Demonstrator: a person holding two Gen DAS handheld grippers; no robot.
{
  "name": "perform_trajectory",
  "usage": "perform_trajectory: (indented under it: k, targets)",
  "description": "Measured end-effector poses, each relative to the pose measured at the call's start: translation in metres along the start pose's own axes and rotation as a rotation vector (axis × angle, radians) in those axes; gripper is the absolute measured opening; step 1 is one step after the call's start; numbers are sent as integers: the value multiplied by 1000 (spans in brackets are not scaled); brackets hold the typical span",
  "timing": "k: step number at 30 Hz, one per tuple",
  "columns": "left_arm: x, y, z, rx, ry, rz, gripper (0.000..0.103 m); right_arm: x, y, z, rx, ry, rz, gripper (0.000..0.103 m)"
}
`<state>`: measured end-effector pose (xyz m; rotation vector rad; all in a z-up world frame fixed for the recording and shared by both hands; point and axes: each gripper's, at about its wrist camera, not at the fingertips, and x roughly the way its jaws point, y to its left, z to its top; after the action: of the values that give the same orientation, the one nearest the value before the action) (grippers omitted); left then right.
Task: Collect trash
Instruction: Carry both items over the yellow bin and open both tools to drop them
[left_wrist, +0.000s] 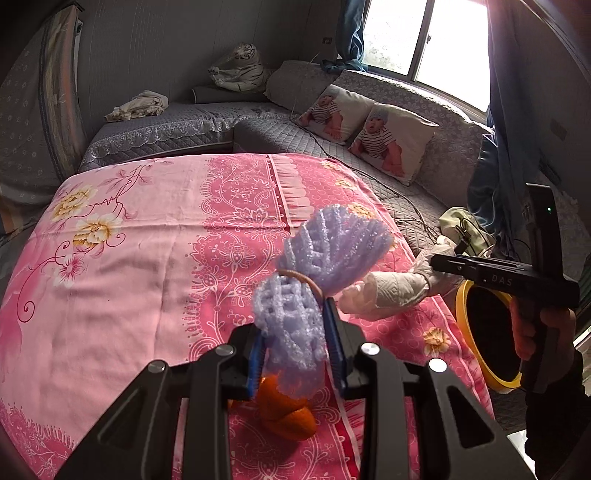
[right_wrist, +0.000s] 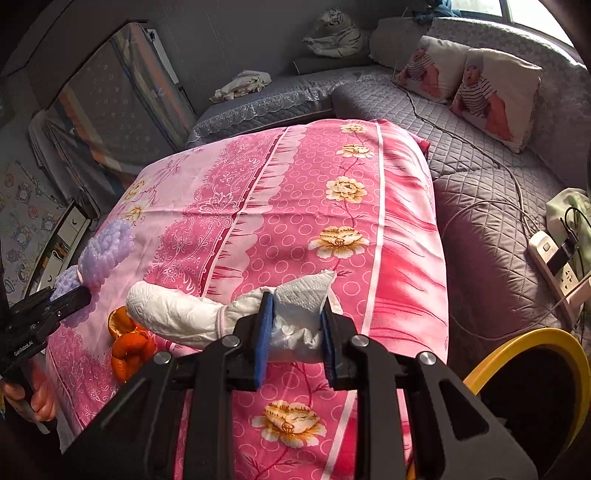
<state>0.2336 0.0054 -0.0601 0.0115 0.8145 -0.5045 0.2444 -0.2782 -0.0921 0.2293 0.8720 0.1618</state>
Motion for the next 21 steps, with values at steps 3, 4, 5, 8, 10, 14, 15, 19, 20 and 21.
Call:
perform_trajectory:
  k: [3,4,5,8,10,14,15,19,20,21]
  targets:
    - [-6,-24,1,32,-7,-39,28,-17,-17,-5,27,-25,-15,22]
    - [-8,-34,1,44,-10,-50,28,-23,-23,-7,37,-33,-23,22]
    - [-10,-42,2,54,-15,-59,28,-28,-30,-8,47,-40,-30,22]
    - [-15,-66,3,84,-23,-86,28,-44,-51,-14,82,-60,-55,22]
    - [-17,-81,5,101,-18,-101,28,-53,-66,-17,109,-74,-72,22]
    - [-20,-114,6,155,-25,-141,28,-74,-92,-25,160,-107,-105,22]
    - [-20,-122,6,170,-28,-150,28,-79,-99,-28,173,-115,-113,22]
    - [-22,-152,6,218,-34,-199,28,-98,-121,-36,214,-144,-149,22]
    - [-22,-160,6,232,-36,-209,28,-103,-126,-38,223,-150,-160,22]
    - [-23,-167,6,244,-39,-218,28,-107,-131,-40,231,-156,-170,22]
